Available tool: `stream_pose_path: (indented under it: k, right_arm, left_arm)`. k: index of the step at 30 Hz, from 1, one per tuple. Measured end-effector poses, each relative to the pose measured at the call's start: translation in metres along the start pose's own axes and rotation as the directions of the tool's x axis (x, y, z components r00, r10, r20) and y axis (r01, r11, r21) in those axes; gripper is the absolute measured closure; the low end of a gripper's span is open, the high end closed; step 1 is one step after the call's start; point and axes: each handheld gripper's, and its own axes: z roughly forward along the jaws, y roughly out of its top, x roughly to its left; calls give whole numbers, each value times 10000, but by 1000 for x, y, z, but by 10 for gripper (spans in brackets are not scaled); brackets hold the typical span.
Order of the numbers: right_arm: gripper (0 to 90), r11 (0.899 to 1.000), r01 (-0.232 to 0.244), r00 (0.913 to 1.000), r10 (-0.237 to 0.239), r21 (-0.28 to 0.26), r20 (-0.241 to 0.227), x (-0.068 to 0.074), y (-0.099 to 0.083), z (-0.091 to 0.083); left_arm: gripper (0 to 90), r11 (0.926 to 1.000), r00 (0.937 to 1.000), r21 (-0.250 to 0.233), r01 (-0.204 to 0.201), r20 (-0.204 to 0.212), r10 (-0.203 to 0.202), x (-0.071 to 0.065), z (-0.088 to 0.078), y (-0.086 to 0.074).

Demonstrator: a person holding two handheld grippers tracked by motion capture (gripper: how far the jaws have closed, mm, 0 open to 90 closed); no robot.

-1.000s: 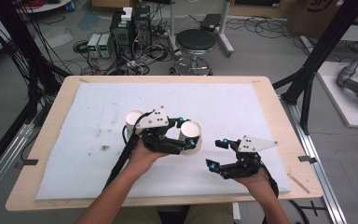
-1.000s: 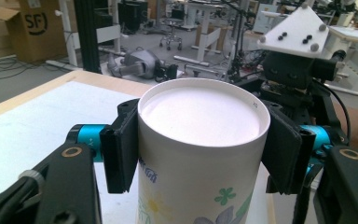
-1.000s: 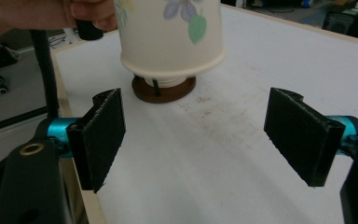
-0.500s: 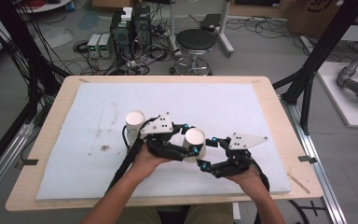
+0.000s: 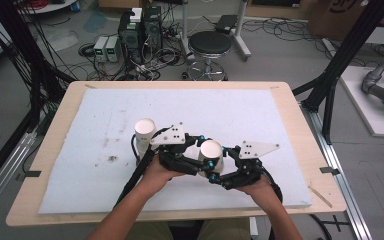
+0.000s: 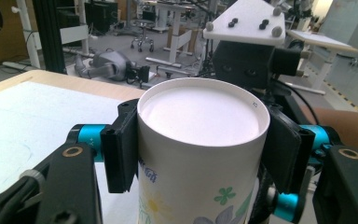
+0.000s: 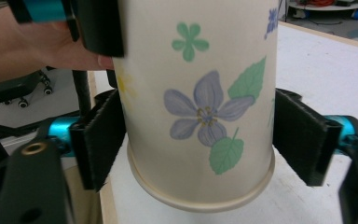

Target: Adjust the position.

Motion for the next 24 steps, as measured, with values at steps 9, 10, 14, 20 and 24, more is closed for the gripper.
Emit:
stream_pose_path:
  k: [9, 10, 14, 20, 24]
  right_arm:
    - [345, 9994, 354, 9993, -354, -20, -94, -1, -1, -2]
    - [359, 9992, 371, 9992, -369, 124, -125, -1, -1, -2]
    - [364, 9980, 510, 9987, -506, 378, -106, 0, 0, -3]
    - [365, 9935, 685, 9976, -686, 905, -19, -1, 0, -6]
    - [365, 9846, 884, 9960, -888, 1509, -42, 0, 0, -7]
  left_arm:
    - [362, 10000, 10000, -24, 35, 54, -35, 1, -1, -2]
    - [360, 10000, 10000, 74, -10, 61, 9, 1, -1, -2]
    - [199, 9992, 9990, 394, -14, -453, 32, -1, 1, -3]
    - [123, 9965, 9993, 835, 3, -381, 29, -2, 0, -3]
    - [123, 9947, 9999, 1023, -103, -36, 107, -4, -3, -2]
